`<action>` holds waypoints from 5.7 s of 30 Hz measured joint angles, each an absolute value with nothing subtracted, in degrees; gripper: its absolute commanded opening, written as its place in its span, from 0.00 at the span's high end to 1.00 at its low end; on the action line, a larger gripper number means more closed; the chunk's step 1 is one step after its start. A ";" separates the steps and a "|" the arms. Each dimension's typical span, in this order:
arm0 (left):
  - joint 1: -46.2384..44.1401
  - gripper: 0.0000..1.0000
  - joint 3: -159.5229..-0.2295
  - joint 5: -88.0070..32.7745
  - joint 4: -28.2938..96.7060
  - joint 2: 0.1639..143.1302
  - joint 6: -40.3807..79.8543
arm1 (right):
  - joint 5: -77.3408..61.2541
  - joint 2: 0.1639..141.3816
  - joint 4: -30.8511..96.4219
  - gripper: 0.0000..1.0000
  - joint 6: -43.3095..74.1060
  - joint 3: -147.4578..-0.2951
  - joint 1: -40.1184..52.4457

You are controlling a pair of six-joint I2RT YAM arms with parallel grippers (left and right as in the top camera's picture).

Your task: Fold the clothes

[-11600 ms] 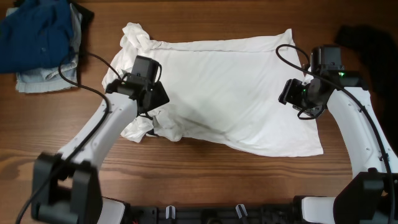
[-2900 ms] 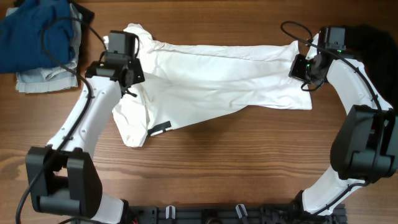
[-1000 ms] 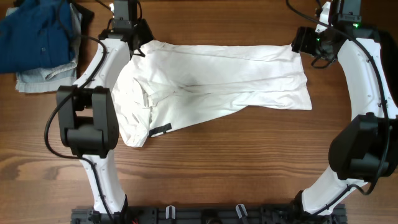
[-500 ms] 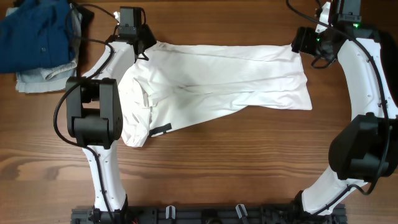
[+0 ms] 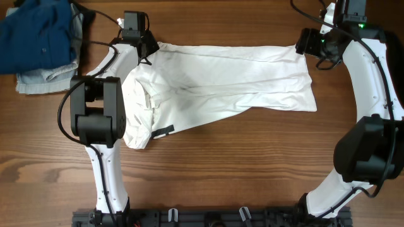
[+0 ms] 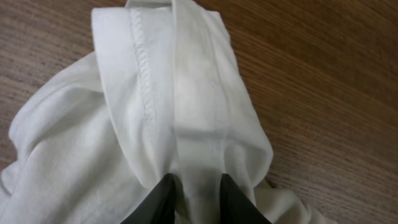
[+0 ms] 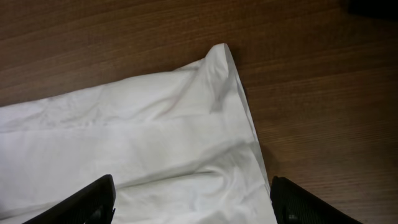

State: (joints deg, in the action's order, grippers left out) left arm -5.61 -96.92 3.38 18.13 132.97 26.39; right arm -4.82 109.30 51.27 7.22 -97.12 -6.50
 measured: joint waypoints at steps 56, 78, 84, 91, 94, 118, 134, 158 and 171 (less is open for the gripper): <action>-5.61 0.96 -97.03 3.53 30.04 123.52 26.20 | -4.95 130.23 32.05 0.83 23.35 -96.99 -5.39; -5.61 0.96 -97.17 8.60 44.97 112.20 23.40 | -7.33 122.61 42.17 0.96 18.76 -97.01 -6.07; -5.61 0.96 -97.14 8.75 55.90 111.94 22.79 | -7.66 120.55 52.29 0.96 16.38 -97.01 -6.48; -5.96 0.96 -97.14 8.73 64.38 111.94 22.59 | -6.98 120.53 62.04 0.96 15.40 -97.01 -10.15; -6.11 0.96 -97.12 8.71 66.94 111.94 22.59 | -6.74 120.53 63.22 0.96 14.63 -97.01 -11.33; -6.28 0.94 -90.26 9.19 79.11 111.94 28.84 | -5.91 120.53 62.54 0.71 13.08 -93.67 -11.42; -3.60 0.00 -90.17 11.33 68.47 111.94 29.89 | -5.48 120.49 47.24 0.15 3.01 -87.33 -11.42; -1.74 0.00 -90.15 13.91 66.35 111.94 29.26 | -7.46 118.56 43.81 0.96 7.11 -81.49 -24.88; -1.74 0.00 -90.15 14.79 66.30 111.94 29.26 | -18.48 112.88 57.84 0.96 3.51 -89.01 -12.56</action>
State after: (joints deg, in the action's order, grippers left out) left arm -1.74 -90.15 14.79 66.30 111.94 29.26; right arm -18.48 112.88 57.84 3.51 -89.01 -12.56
